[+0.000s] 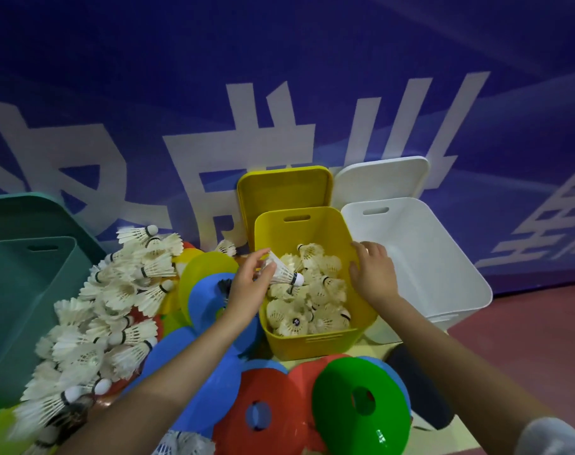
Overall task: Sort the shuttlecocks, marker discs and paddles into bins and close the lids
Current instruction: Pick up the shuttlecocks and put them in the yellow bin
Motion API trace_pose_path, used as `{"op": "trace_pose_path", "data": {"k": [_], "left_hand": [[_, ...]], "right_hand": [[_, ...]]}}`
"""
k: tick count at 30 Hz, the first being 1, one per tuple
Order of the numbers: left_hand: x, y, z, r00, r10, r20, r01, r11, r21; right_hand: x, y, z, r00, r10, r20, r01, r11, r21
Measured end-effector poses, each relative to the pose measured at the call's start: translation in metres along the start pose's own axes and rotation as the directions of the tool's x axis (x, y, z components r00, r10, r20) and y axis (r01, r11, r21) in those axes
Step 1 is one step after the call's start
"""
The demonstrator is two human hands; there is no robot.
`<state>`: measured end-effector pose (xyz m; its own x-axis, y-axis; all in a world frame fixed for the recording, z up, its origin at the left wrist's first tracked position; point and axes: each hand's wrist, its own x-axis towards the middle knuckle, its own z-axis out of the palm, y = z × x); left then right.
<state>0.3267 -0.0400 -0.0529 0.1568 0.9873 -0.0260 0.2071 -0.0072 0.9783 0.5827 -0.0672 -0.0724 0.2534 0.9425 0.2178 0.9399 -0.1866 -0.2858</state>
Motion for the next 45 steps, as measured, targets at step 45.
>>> {"op": "trace_pose_path", "data": {"k": [45], "left_hand": [[-0.065, -0.062, -0.224, 0.999, 0.02, -0.05, 0.008, 0.868, 0.497]], "right_hand": [[-0.062, -0.244, 0.065, 0.851, -0.457, 0.26, 0.284, 0.815, 0.505]]}}
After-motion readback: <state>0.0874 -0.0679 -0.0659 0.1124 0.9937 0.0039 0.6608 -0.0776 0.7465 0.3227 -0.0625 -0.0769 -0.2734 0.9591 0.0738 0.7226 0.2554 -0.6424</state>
